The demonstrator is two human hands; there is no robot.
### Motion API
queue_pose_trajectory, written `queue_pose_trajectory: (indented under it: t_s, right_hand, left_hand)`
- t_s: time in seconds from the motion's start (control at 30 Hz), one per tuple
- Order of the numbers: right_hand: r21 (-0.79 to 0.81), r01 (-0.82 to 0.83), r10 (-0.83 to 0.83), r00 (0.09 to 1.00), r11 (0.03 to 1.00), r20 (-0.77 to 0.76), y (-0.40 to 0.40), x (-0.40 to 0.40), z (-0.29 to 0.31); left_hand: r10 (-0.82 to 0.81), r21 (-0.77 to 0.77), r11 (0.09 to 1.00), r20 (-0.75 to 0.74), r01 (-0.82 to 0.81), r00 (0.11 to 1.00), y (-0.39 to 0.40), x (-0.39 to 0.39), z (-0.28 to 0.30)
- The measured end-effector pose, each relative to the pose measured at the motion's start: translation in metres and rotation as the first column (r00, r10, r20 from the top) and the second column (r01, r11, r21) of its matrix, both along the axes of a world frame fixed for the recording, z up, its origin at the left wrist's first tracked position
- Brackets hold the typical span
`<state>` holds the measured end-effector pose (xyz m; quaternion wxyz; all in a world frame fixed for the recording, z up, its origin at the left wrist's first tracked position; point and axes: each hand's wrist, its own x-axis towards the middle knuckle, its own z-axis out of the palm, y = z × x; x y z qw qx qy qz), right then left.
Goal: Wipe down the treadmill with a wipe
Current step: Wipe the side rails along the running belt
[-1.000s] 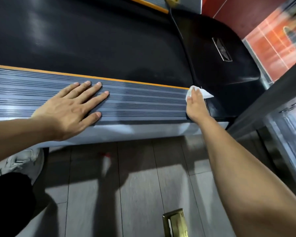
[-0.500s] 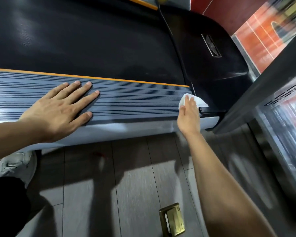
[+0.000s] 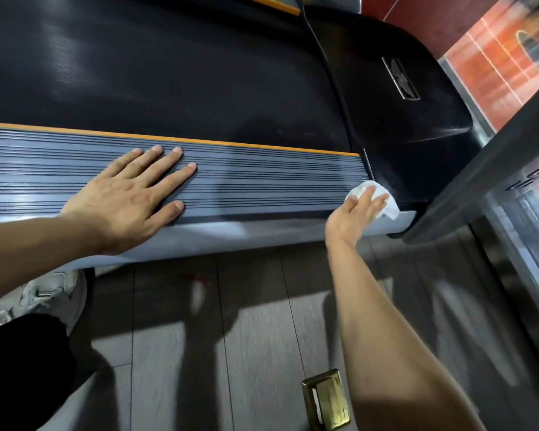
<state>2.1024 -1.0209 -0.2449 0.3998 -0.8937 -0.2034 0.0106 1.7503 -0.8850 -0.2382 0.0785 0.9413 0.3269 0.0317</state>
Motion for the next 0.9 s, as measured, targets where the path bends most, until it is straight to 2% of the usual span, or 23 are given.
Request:
queue_pose_trajectory:
  t_s: [0.1, 0.13, 0.2, 0.27, 0.33, 0.4, 0.43, 0.47, 0.57, 0.6, 0.63, 0.7, 0.73, 0.77, 0.83, 0.9]
  right_hand:
    - [0.067, 0.082, -0.077, 0.995, 0.994, -0.066, 0.015, -0.040, -0.001]
    - [0.040, 0.051, -0.049, 0.998, 0.998, -0.037, 0.016, -0.058, -0.004]
    - [-0.083, -0.115, 0.124, 0.985, 0.990, 0.120, 0.013, -0.098, -0.010]
    - [-0.305, -0.320, 0.398, 0.885, 0.897, 0.241, 0.008, -0.128, -0.009]
    - [-0.467, -0.480, 0.620, 0.756, 0.742, 0.208, 0.011, -0.133, 0.001]
    - [-0.530, -0.571, 0.737, 0.656, 0.627, 0.164, 0.019, -0.115, 0.011]
    - [-0.554, -0.581, 0.756, 0.638, 0.596, 0.144, 0.025, -0.102, 0.015]
    - [-0.576, -0.570, 0.748, 0.654, 0.587, 0.115, 0.033, -0.089, 0.018]
    - [-0.668, -0.451, 0.611, 0.792, 0.591, 0.007, 0.064, -0.075, 0.028]
    - [-0.690, -0.419, 0.583, 0.813, 0.590, 0.004, 0.073, -0.085, 0.030]
    - [-0.701, -0.422, 0.605, 0.796, 0.576, 0.019, 0.081, -0.103, 0.031]
    - [-0.697, -0.506, 0.764, 0.638, 0.508, 0.095, 0.096, -0.156, 0.024]
    - [-0.668, -0.572, 0.835, 0.532, 0.477, 0.140, 0.100, -0.189, 0.019]
    - [-0.616, -0.635, 0.867, 0.468, 0.466, 0.173, 0.102, -0.221, 0.016]
    - [-0.542, -0.724, 0.895, 0.426, 0.427, 0.135, 0.108, -0.264, 0.020]
    - [-0.541, -0.770, 0.927, 0.370, 0.338, 0.052, 0.111, -0.267, 0.028]
  left_hand:
    - [-0.004, -0.011, 1.000, -0.009, 0.004, 1.000, -0.001, 0.002, 0.001]
    - [-0.003, -0.013, 1.000, -0.016, 0.003, 1.000, -0.001, 0.002, 0.001]
    - [-0.002, -0.016, 1.000, -0.025, 0.001, 1.000, -0.002, 0.002, 0.002]
    - [-0.001, -0.014, 1.000, -0.034, 0.000, 0.999, -0.002, 0.002, 0.003]
    - [-0.005, -0.020, 1.000, -0.047, 0.004, 0.999, -0.002, 0.002, 0.004]
    - [-0.031, -0.050, 0.998, -0.029, 0.029, 0.999, 0.000, 0.001, 0.008]
    - [-0.055, -0.064, 0.996, -0.013, 0.054, 0.998, 0.002, -0.002, 0.010]
    - [-0.081, -0.065, 0.995, 0.001, 0.081, 0.997, 0.005, -0.007, 0.011]
    - [-0.068, 0.012, 0.998, 0.002, 0.068, 0.998, 0.018, -0.047, 0.010]
    - [-0.022, 0.038, 0.999, 0.001, 0.021, 1.000, 0.023, -0.067, 0.007]
    - [0.035, 0.054, 0.998, 0.002, -0.035, 0.999, 0.026, -0.088, 0.005]
    - [0.154, 0.060, 0.986, 0.003, -0.154, 0.988, 0.026, -0.124, 0.003]
    - [0.203, 0.054, 0.978, 0.001, -0.202, 0.979, 0.025, -0.135, 0.003]
    - [0.234, 0.049, 0.971, 0.002, -0.234, 0.972, 0.024, -0.139, 0.003]
    - [0.267, 0.045, 0.963, 0.005, -0.267, 0.964, 0.023, -0.138, 0.002]
    - [0.264, 0.048, 0.963, -0.004, -0.263, 0.965, 0.023, -0.136, 0.004]
